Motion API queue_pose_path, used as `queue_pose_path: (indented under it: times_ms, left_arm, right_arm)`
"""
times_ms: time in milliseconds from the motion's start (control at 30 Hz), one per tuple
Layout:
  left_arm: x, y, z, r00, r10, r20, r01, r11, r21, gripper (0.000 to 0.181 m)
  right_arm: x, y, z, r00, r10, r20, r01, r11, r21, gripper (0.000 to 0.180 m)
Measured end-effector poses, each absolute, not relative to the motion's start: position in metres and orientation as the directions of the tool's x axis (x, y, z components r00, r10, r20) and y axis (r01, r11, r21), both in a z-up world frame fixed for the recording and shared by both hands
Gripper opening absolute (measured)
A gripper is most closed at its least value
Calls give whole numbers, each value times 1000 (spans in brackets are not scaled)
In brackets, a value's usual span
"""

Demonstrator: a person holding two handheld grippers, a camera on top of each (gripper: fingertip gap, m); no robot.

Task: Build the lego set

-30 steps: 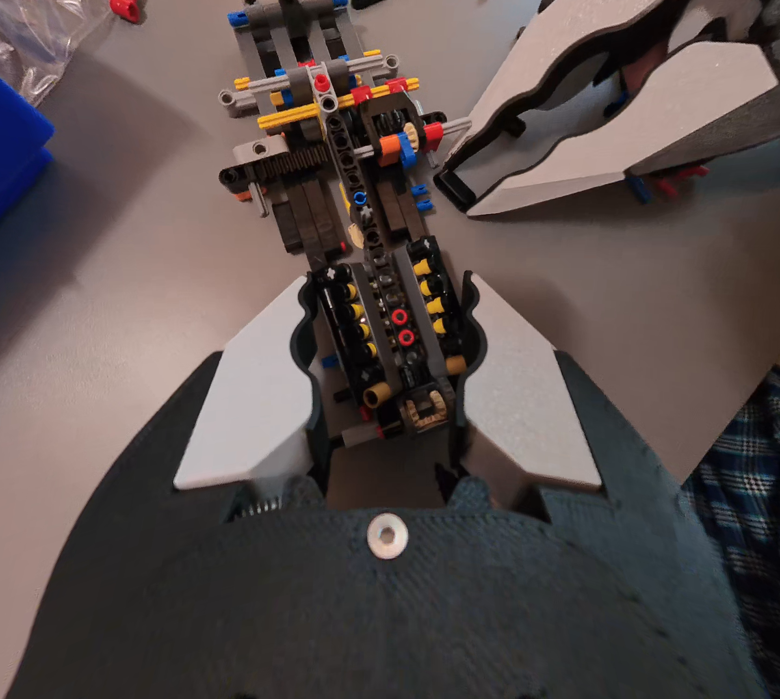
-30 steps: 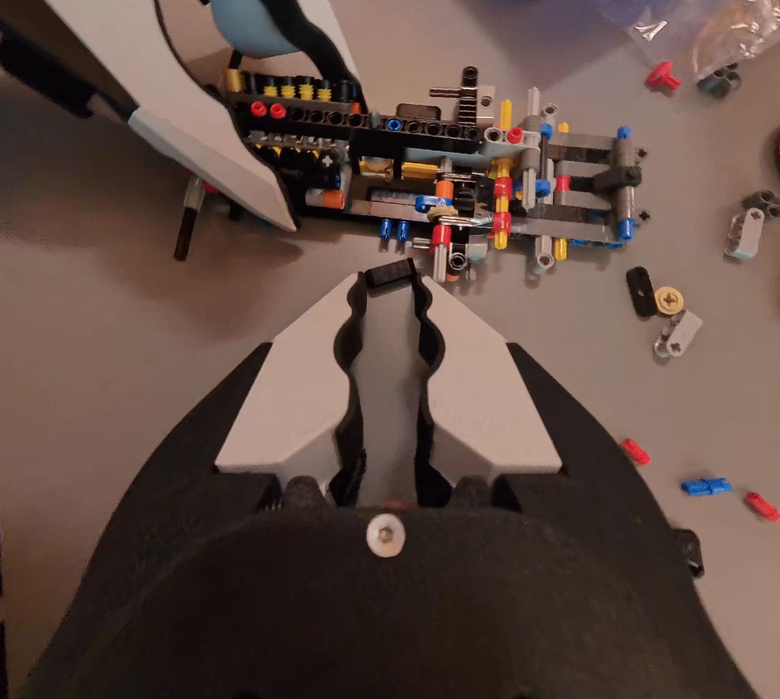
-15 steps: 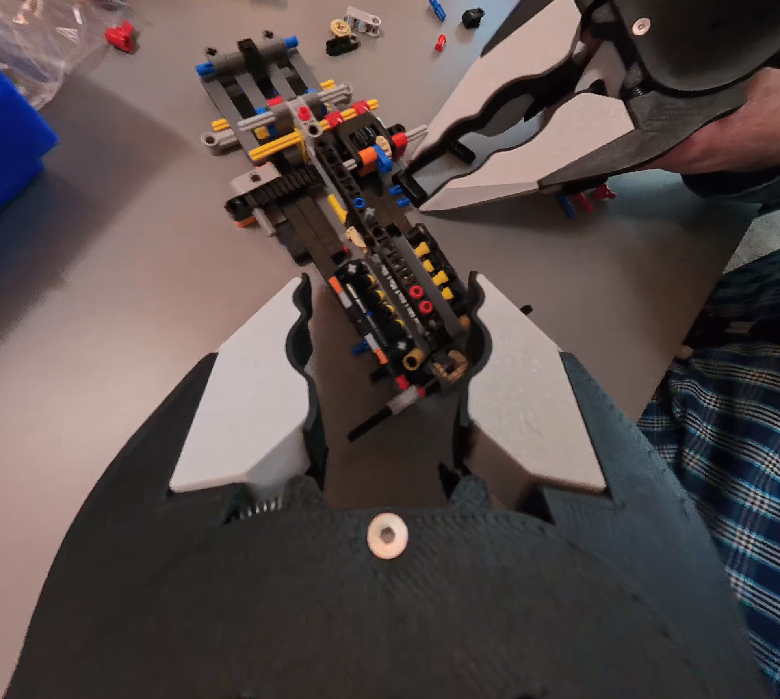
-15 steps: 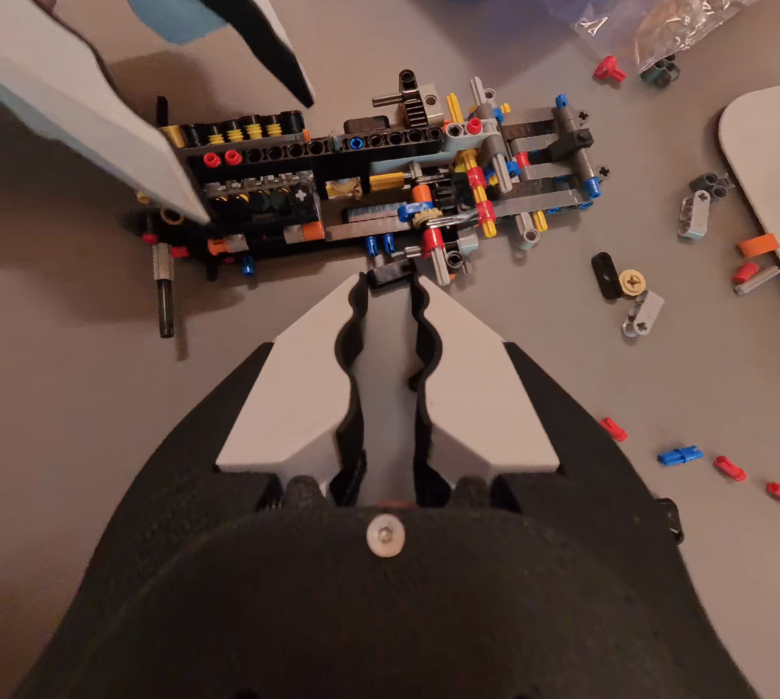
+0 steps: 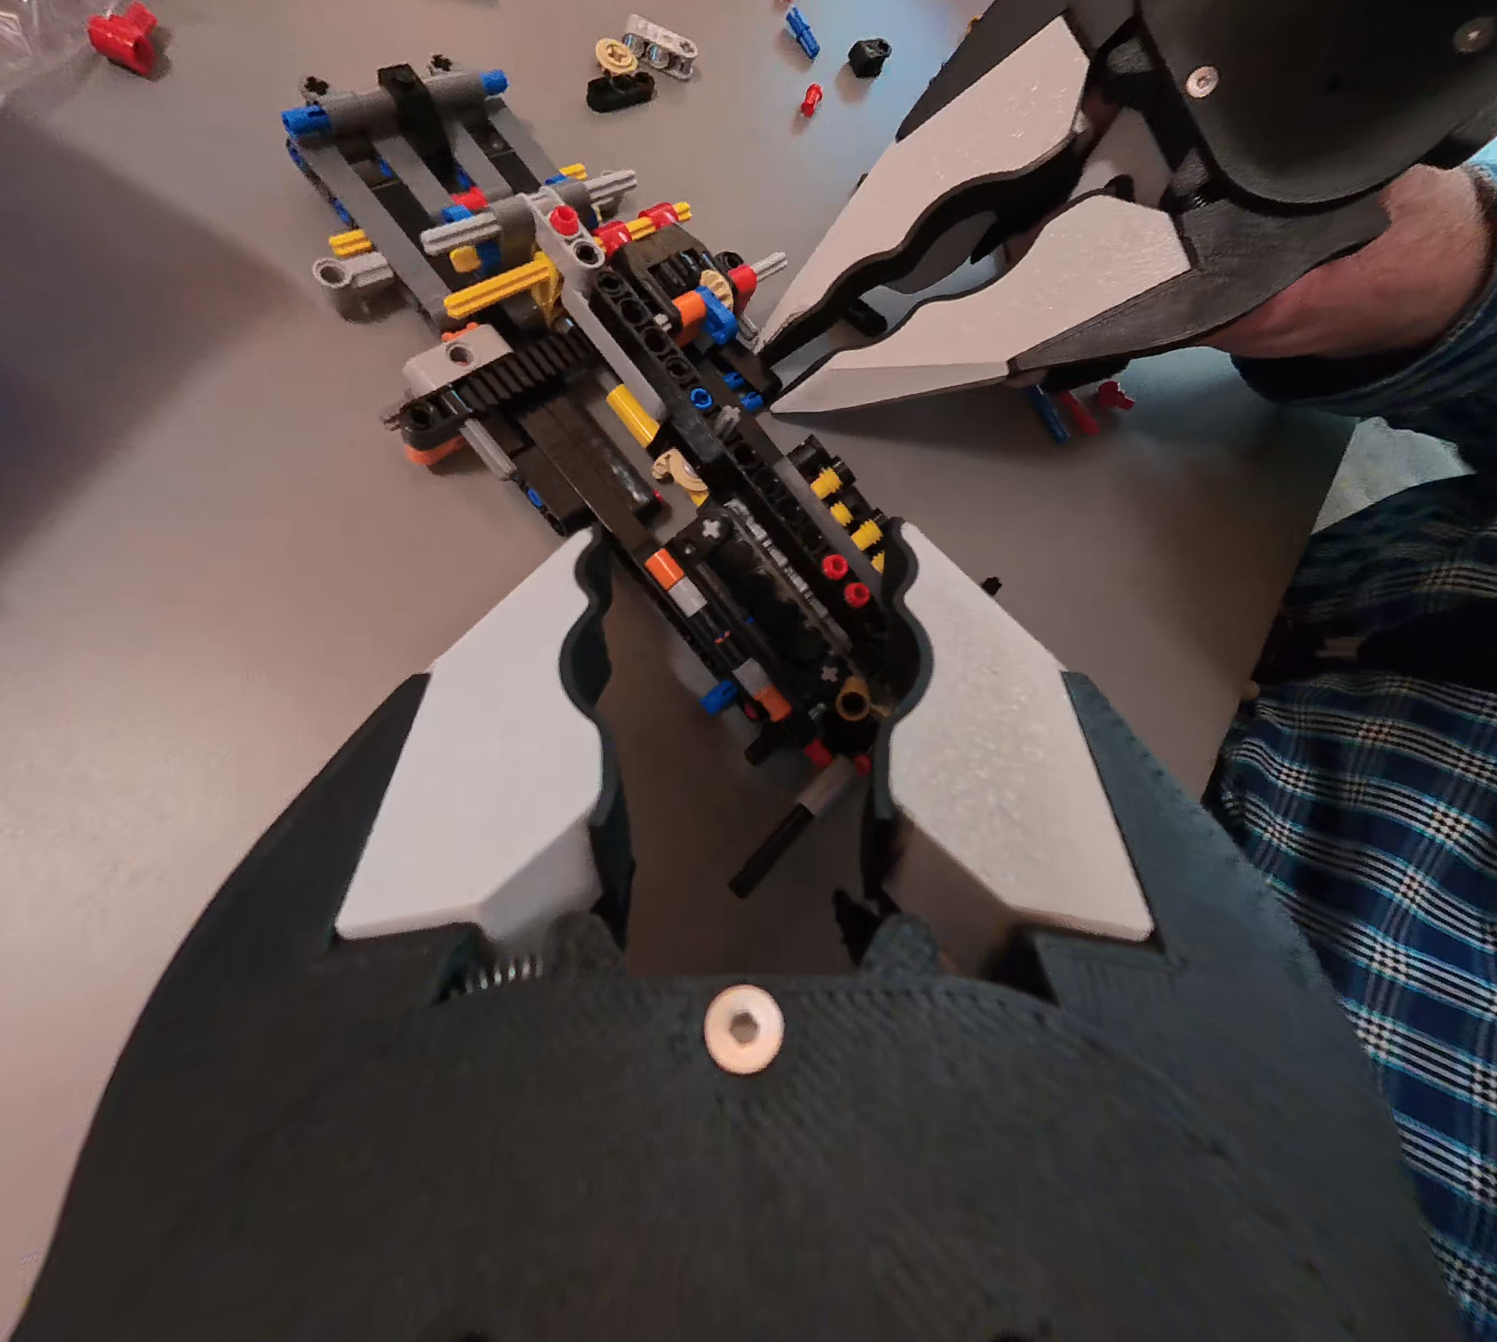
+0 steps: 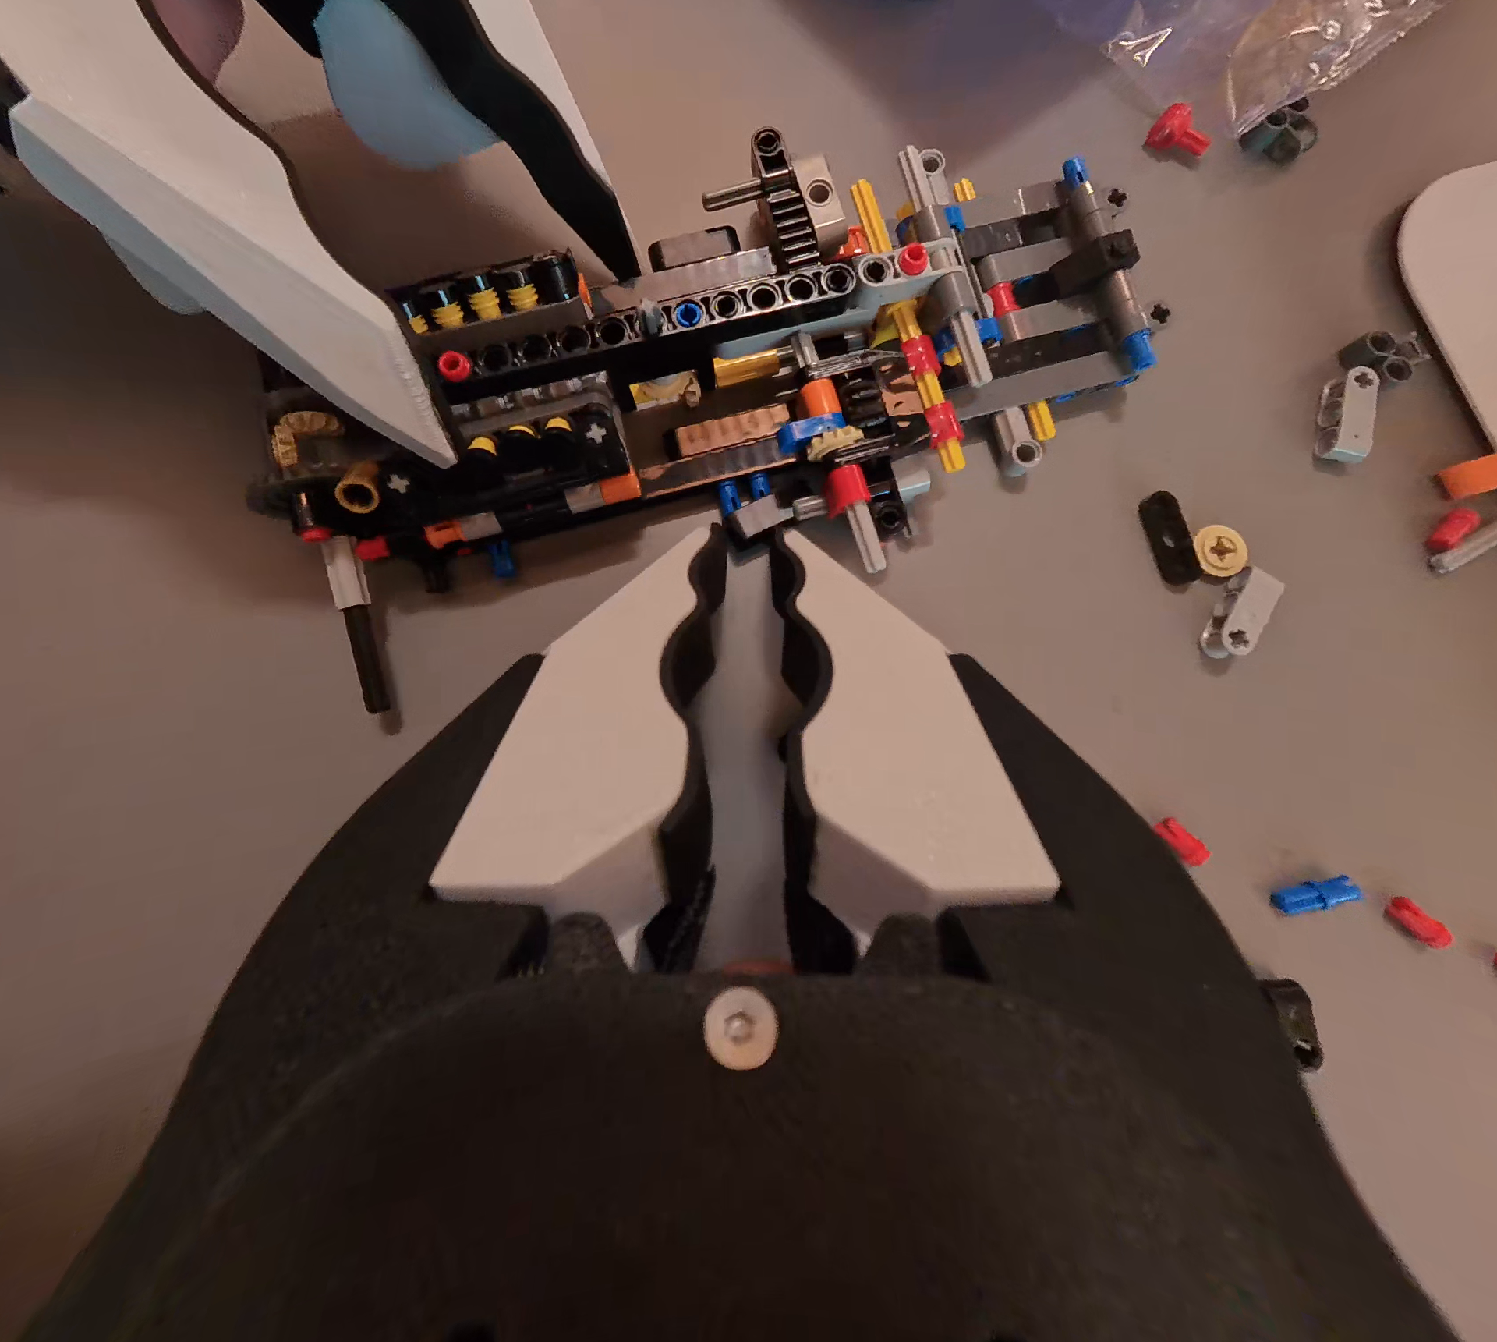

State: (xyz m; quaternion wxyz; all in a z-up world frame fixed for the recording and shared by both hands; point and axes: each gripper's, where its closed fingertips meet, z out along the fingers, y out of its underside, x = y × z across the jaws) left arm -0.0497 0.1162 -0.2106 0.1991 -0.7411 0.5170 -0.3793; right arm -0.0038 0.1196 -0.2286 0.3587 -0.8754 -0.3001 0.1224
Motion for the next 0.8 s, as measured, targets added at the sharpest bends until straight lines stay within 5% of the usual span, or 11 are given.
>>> queue_pose_path:
  times_ms: [33, 533, 800]
  left_arm:
    - [-49, 116, -211, 178, -914, 364, -610, -393, -688, 66]
    - [-52, 118, -204, 152, -884, 443, -541, -450, -711, 67]
    - [-55, 140, -205, 187, -873, 451, -515, -478, -711, 60]
  right_arm:
    - [-4, 119, -228, 783, 622, -4, 441, -560, -701, 6]
    - [-4, 116, -228, 724, 689, -32, 474, -531, -702, 19]
    - [-5, 115, -228, 711, 702, -32, 487, -525, -698, 10]
